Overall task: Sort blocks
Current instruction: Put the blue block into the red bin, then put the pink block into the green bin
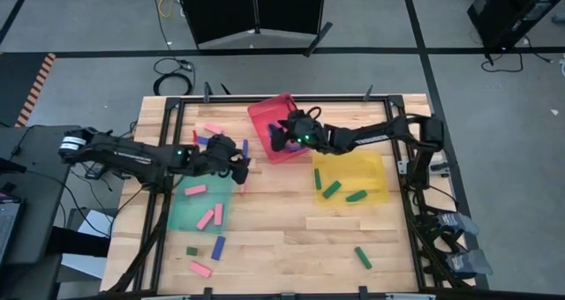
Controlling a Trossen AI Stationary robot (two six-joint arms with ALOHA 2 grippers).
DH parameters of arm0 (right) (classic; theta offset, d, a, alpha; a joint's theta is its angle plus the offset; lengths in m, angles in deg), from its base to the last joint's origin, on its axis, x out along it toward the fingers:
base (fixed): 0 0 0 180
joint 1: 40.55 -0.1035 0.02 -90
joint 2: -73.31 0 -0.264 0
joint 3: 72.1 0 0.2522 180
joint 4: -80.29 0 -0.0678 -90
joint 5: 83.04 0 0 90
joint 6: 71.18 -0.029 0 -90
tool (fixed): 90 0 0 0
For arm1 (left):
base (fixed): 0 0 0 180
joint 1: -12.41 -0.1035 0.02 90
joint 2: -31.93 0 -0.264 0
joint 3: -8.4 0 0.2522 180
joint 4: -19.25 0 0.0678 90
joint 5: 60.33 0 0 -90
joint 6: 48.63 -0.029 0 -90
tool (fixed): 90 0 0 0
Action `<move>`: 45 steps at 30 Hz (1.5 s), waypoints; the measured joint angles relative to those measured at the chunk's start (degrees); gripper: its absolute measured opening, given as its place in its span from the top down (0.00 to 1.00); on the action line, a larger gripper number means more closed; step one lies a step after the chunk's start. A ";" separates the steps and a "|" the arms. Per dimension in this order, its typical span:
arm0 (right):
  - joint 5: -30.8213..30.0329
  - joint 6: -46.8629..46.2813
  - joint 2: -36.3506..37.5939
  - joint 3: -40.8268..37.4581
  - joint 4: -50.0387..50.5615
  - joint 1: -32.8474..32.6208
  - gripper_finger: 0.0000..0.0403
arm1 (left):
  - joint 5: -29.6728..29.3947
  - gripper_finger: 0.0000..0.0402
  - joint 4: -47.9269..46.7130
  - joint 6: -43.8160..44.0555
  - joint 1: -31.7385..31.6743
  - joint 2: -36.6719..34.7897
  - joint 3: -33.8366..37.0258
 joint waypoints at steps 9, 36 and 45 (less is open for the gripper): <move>2.13 5.52 5.91 -0.46 -0.57 0.39 0.19 | 3.01 0.41 -21.43 -1.00 -13.81 0.75 -4.10; 2.14 16.62 11.14 -0.57 1.40 -12.41 0.29 | 8.26 0.39 -46.56 -63.95 -38.64 34.28 -30.71; 2.14 17.94 11.16 -0.57 1.47 -13.49 0.29 | 6.89 0.31 -47.23 -68.84 -41.95 38.17 -30.71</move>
